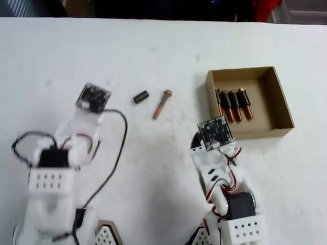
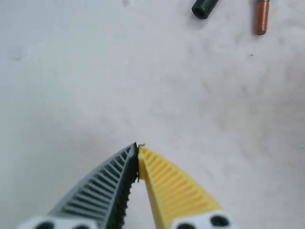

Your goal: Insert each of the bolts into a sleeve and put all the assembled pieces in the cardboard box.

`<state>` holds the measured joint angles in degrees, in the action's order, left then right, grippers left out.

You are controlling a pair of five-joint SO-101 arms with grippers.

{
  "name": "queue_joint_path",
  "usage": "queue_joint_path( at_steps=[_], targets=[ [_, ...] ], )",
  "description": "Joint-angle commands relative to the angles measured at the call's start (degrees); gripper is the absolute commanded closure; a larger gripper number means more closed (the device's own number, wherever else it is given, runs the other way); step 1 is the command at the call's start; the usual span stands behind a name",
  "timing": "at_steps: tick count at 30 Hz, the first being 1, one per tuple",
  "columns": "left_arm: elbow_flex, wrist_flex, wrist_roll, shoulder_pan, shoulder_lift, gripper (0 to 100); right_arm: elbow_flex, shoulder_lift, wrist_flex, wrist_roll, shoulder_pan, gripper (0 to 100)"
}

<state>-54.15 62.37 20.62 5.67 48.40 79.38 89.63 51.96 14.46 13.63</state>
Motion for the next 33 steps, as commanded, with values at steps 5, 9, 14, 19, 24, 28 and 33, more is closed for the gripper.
queue_joint_path(
  at_steps=[5,9,14,19,24,28,33],
  targets=[
    [20.3,-0.2,0.5,-2.4,-26.4,98,1.9,4.1,0.6,-0.4,-0.6,97.8],
    [31.7,2.5,0.4,-2.4,-40.1,98,3.3,4.3,0.5,-0.3,-0.6,97.8],
    [49.5,10.5,0.2,-2.1,-58.0,98,3.7,4.3,0.3,-0.2,-0.6,97.8],
    [70.7,16.3,0.2,-2.3,-73.4,98,4.3,4.3,0.2,-0.3,-0.2,97.8],
    [90.2,16.4,0.5,-3.3,-86.7,98,4.8,4.4,0.1,-0.1,-0.1,97.8],
    [105.4,16.8,0.7,-5.1,-96.7,98,4.8,4.4,0.1,0.0,-0.3,97.8],
    [119.8,16.8,7.3,-8.6,-107.7,98,4.9,4.4,0.1,0.0,-0.2,97.8]
  ],
)
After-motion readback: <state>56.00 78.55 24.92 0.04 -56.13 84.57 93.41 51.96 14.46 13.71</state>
